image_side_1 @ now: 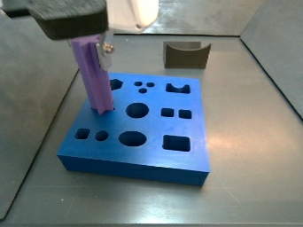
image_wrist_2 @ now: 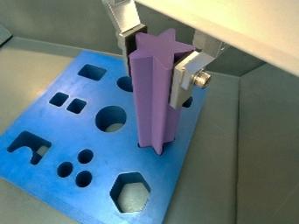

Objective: Insert the star object.

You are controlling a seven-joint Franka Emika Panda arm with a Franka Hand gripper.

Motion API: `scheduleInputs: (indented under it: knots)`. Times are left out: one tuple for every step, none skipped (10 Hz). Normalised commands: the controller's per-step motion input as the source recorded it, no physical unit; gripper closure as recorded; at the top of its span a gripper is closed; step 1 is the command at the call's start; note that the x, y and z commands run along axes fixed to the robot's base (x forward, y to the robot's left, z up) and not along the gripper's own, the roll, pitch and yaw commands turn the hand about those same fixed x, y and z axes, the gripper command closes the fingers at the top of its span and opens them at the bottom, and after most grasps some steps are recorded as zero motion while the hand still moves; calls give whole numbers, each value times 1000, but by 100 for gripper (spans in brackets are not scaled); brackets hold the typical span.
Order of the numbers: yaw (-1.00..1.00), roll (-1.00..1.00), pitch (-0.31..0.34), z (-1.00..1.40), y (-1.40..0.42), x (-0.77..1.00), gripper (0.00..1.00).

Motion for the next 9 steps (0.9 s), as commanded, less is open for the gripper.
scheduleInputs:
  knots:
    - [371, 174, -66, -840, 0, 160, 100]
    - [703, 74, -71, -614, 0, 126, 100]
    - [786, 0, -94, -554, 17, 137, 100]
    - [777, 0, -99, -546, 17, 143, 100]
    - [777, 0, -90, -569, 29, 129, 100]
    - [797, 0, -76, -560, 31, 103, 100]
    - [194, 0, -90, -351, -109, 0, 100]
    - [0, -80, -66, -74, 23, 0, 100]
    - [0, 0, 0, 0, 0, 0, 100]
